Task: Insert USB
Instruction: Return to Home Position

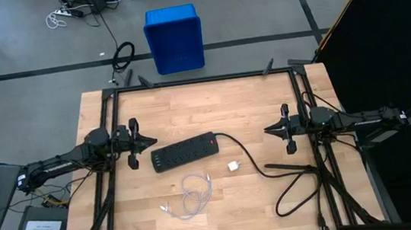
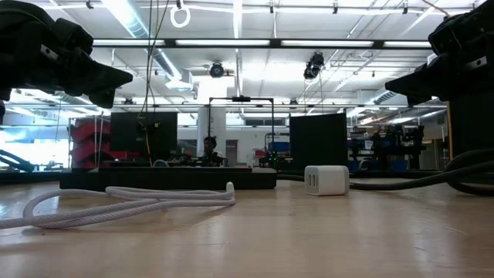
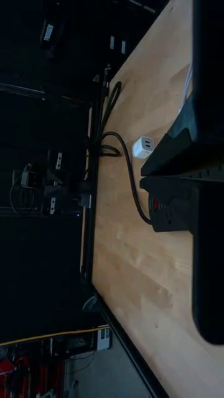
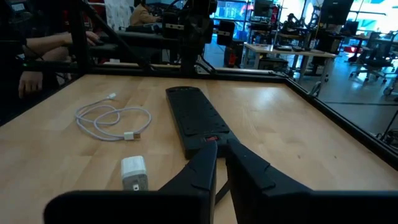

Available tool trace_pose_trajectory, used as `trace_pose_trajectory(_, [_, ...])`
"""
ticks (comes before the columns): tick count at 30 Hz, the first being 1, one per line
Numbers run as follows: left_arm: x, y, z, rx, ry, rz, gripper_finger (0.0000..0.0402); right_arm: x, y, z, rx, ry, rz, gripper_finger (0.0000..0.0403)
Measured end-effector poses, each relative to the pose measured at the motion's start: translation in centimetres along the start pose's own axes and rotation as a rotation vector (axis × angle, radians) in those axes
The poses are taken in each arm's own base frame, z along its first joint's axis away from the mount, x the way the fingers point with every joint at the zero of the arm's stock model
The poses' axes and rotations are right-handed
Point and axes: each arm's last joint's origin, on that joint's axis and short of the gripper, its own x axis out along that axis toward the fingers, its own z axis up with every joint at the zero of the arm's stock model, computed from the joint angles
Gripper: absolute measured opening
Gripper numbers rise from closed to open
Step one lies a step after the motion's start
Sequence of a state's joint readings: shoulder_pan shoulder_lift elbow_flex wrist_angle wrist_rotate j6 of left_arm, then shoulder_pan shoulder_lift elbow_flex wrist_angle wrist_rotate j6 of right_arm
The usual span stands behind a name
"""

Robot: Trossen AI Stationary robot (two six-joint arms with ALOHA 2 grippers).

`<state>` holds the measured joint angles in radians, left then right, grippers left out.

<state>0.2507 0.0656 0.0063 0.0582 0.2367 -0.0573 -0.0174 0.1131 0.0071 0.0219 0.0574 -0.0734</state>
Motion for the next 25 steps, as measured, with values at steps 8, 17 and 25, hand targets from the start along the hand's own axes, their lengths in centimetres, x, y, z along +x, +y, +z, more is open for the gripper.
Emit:
trace_pose_trajectory(8, [0.0, 0.0, 0.0, 0.0, 0.0, 0.0, 0.0, 0.0, 0.0, 0.0, 0.0, 0.0, 0.0, 0.0003])
trace_pose_trajectory(17, [0.0, 0.0, 0.0, 0.0, 0.0, 0.0, 0.0, 0.0, 0.0, -0.01, 0.0, 0.0, 0.0, 0.0007])
trace_pose_trajectory(25, [0.0, 0.0, 0.0, 0.0, 0.0, 0.0, 0.0, 0.0, 0.0, -0.01, 0.0, 0.0, 0.0, 0.0013])
